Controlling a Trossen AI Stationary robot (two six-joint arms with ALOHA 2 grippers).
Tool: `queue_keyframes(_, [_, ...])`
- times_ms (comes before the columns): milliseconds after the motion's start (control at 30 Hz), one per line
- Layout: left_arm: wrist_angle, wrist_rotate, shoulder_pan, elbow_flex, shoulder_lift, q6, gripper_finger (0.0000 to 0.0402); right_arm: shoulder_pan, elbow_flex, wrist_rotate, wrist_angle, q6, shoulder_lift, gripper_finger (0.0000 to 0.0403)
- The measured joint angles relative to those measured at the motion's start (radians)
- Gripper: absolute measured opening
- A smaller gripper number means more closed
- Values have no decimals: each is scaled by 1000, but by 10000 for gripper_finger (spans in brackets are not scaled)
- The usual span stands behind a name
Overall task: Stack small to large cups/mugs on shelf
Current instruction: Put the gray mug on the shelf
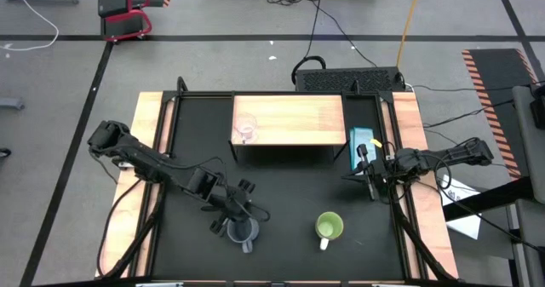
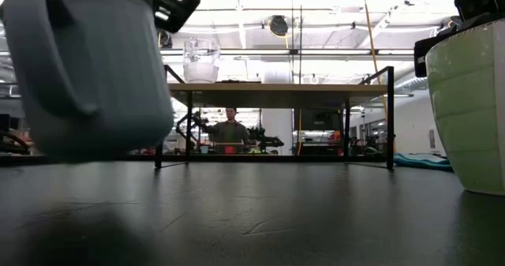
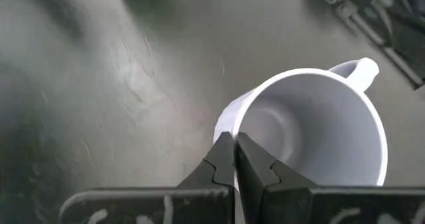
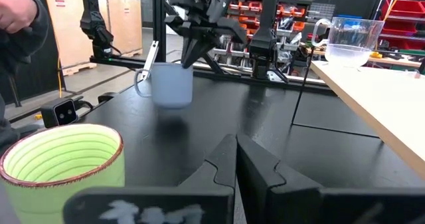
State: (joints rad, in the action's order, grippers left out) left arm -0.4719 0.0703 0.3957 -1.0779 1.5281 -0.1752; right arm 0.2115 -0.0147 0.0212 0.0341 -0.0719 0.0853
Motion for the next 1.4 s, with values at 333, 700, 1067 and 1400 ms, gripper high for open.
queue_keyframes(333, [-4, -64, 9, 0, -129, -6, 0, 0, 0, 0, 0, 0, 0, 0])
queue_keyframes(700, [-37, -88, -3, 0, -173, -22, 0, 0, 0, 0, 0, 0, 0, 0])
queue_keyframes(1067, [-33, -37, -42, 21, -192, -26, 0, 0, 0, 0, -1, 0, 0, 0])
queue_keyframes(1400, [90, -17, -69, 178, -348, -22, 0, 0, 0, 0, -1, 7, 9, 0])
